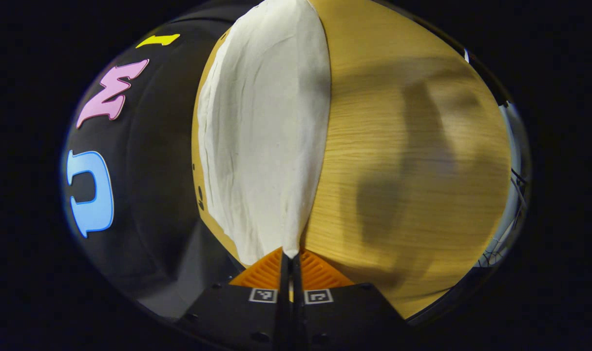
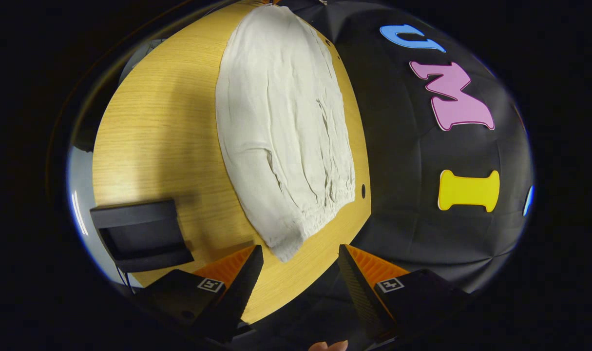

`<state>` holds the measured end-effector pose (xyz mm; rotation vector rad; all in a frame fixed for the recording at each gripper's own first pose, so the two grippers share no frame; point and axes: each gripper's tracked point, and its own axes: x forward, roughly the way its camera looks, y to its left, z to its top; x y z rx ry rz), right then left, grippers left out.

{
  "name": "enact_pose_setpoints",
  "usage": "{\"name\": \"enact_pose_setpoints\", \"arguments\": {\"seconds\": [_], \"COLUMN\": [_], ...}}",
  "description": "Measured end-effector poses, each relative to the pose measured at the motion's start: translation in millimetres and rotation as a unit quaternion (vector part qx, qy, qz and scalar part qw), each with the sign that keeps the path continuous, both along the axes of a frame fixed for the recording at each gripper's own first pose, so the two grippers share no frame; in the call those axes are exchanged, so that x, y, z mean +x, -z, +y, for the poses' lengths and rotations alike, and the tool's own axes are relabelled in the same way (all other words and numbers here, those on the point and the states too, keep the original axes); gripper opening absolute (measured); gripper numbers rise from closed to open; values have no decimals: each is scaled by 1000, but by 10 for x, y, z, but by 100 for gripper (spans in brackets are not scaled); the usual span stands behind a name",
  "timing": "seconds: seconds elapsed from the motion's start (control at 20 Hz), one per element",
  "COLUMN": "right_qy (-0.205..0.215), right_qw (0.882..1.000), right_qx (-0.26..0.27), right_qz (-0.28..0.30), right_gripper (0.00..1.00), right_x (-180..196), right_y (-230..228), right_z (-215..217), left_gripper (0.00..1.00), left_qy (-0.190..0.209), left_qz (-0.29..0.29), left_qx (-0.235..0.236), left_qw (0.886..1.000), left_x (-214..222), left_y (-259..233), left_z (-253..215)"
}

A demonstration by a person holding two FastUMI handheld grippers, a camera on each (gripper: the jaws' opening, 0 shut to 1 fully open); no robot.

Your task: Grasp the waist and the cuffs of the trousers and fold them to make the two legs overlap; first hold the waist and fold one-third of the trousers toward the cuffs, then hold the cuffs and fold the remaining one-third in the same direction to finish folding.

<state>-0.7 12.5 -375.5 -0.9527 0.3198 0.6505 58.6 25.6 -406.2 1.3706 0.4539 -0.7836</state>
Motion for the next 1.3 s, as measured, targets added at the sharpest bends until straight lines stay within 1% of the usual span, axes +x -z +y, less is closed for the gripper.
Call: {"name": "enact_pose_setpoints", "arguments": {"seconds": [0.1,0.15,0.2,0.35,0.45,0.55,0.6,0.65,0.7,0.75,0.8,0.85,0.9,0.95,1.0,1.05,1.1,1.2,1.3], "right_qy": [-7,-11,-19,-39,-52,-66,-74,-81,-88,-87,-81,-73,-66,-61,-60,-65,-73,-93,-101], "right_qw": [1000,1000,1000,999,998,996,994,994,994,995,996,997,998,997,996,994,993,989,985], "right_qx": [1,1,2,-3,-22,-35,-40,-41,-38,-35,-32,-29,-21,-8,11,25,28,31,43], "right_qz": [3,3,5,14,-17,-54,-67,-67,-52,-29,-9,0,15,36,59,79,93,114,134], "right_gripper": [97,97,97,97,97,95,100,95,92,75,45,15,14,11,10,10,10,10,10], "right_x": [-13,-16,-34,-102,-35,131,222,273,285,277,246,294,229,191,126,57,-22,-21,-8], "right_y": [12,23,36,152,143,93,74,110,178,287,347,377,332,328,303,261,207,123,71], "right_z": [-8,-9,2,57,95,203,258,310,350,375,378,384,388,401,433,487,506,510,507], "left_gripper": [5,5,5,6,5,5,5,5,5,5,5,5,5,5,5,5,5,5,5], "left_qy": [-58,-75,-79,-55,-59,-59,-58,-58,-59,-62,-65,-70,-78,-89,-94,-94,-95,-97,-102], "left_qz": [46,62,68,52,55,56,55,55,55,56,56,58,63,72,79,85,95,109,116], "left_qx": [-44,-60,-63,-42,-47,-46,-45,-44,-45,-47,-48,-50,-57,-66,-73,-76,-73,-70,-73], "left_qw": [996,993,993,996,996,996,996,996,996,995,995,995,993,991,990,989,988,987,985], "left_x": [-24,-58,-20,-37,-34,-9,-9,-16,-10,-11,0,6,-6,-27,-38,-79,-168,-363,-533], "left_y": [29,18,-18,-44,-16,-21,-22,-21,-17,-20,-23,-25,-31,-40,-46,-46,-19,-14,-43], "left_z": [-30,-27,-35,-73,-65,-59,-58,-64,-57,-69,-58,-52,-65,-69,-68,-87,-71,6,85]}}
